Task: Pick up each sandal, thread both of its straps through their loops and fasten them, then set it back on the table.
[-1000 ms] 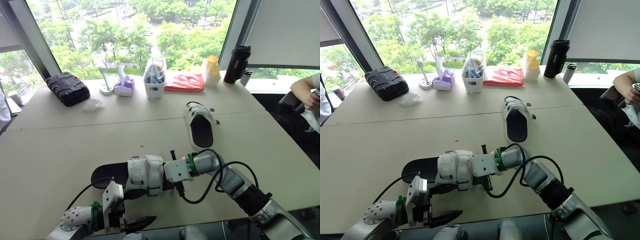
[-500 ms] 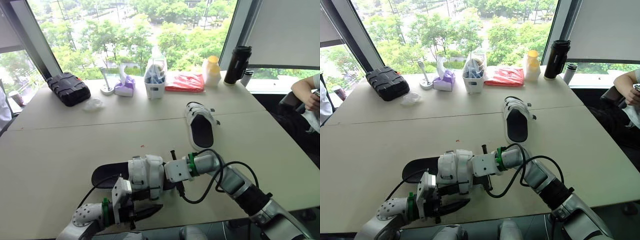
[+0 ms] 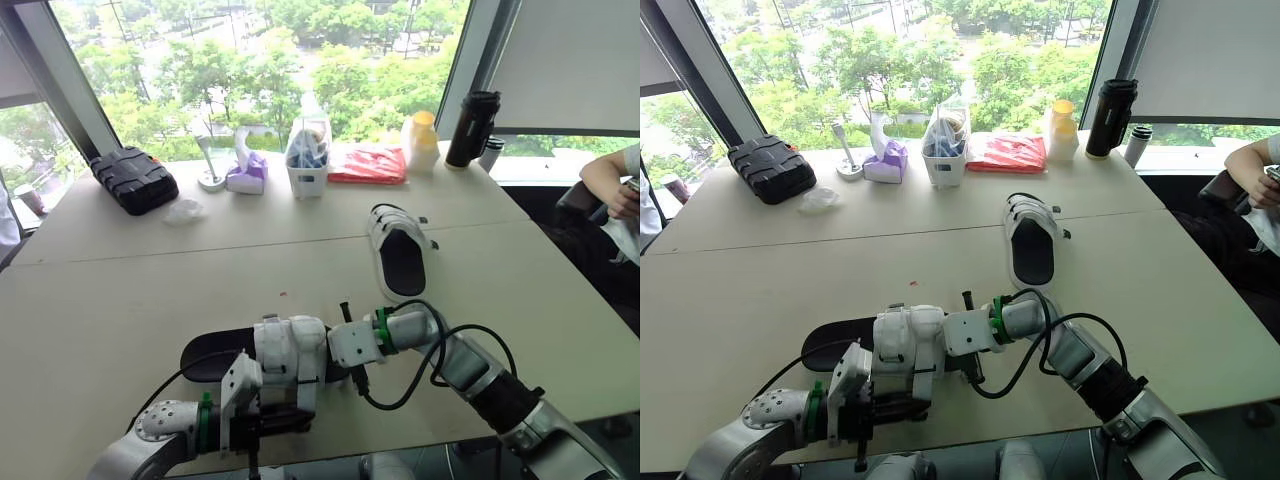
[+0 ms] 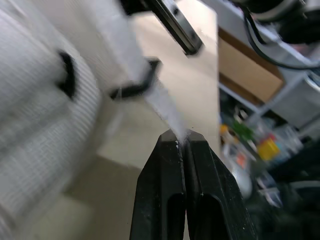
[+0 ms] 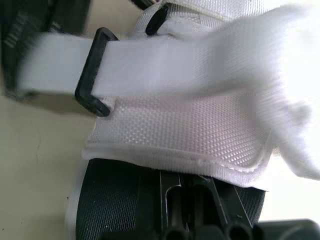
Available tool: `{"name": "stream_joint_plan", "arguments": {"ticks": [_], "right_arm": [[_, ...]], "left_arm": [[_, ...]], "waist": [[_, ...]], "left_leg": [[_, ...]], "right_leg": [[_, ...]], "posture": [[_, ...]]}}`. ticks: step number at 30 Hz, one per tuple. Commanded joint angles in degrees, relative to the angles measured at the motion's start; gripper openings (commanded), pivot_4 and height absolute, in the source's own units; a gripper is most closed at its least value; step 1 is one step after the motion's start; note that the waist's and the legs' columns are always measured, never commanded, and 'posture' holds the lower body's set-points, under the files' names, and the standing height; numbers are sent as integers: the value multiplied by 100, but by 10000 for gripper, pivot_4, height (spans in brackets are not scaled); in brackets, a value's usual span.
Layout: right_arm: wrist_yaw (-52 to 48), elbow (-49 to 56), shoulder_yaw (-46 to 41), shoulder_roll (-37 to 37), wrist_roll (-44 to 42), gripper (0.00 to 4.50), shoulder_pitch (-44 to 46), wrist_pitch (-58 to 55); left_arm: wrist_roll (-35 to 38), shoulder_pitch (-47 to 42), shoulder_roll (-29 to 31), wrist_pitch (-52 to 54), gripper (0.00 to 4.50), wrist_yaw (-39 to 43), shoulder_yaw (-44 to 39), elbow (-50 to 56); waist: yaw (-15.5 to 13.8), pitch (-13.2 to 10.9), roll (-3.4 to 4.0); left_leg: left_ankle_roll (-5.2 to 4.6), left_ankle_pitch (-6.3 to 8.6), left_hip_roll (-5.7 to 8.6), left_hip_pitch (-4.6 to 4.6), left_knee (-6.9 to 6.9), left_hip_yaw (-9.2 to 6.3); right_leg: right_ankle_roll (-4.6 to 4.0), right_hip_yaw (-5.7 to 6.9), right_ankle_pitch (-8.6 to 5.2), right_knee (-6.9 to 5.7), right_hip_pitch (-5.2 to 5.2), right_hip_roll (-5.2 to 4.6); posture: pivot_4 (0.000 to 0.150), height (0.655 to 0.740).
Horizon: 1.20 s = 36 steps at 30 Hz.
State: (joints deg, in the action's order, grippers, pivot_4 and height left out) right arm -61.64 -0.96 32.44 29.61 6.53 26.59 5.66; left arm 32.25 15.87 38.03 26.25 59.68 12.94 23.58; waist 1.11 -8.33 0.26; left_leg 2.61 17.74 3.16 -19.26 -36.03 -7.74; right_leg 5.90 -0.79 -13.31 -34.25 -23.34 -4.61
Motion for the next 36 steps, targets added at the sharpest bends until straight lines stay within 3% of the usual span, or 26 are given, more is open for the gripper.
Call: {"name": "stream_joint_plan", "arguments": {"ticks": [1, 8, 18, 24, 36], "right_arm": [[-109, -614, 352, 228, 568, 0, -321, -386], [-116, -633, 371, 244, 567, 0, -320, -367], [-62, -858, 384, 149, 600, 0, -173, -261], [-21, -1065, 420, 40, 625, 0, -17, -139], [43, -1200, 421, 9, 651, 0, 81, -55]], "left_arm": [[-286, 256, 476, 353, 345, 351, 604, 76], [-674, 156, 744, -291, 345, 467, 740, 173], [286, 143, 614, -517, 345, 211, -506, 907], [2103, -436, 671, 568, 345, 71, -1535, 837], [3234, -2006, 364, 2175, 345, -46, -1781, -633]], "waist": [[-14, 7, -5], [4, 18, -10], [-16, 2, -25], [4, -16, -39], [31, -30, -45]], "left_leg": [[-1, 1, 0, 6, 0, -1], [-8, 8, -5, 2, 16, 4], [-12, 10, -7, 3, 11, -3], [-12, 9, -11, 6, -1, -10], [-11, 7, -13, 17, -11, -15]], "right_leg": [[-1, 0, -1, 2, 0, 0], [-12, 0, -14, 2, -3, 2], [-14, 3, -18, -2, -9, 2], [-17, 9, -16, -15, -8, 10], [-41, 6, -1, -35, -12, 46]], "posture": [[1500, 7400], [1500, 7400], [1500, 7400], [1500, 7400], [1500, 7400]]}}
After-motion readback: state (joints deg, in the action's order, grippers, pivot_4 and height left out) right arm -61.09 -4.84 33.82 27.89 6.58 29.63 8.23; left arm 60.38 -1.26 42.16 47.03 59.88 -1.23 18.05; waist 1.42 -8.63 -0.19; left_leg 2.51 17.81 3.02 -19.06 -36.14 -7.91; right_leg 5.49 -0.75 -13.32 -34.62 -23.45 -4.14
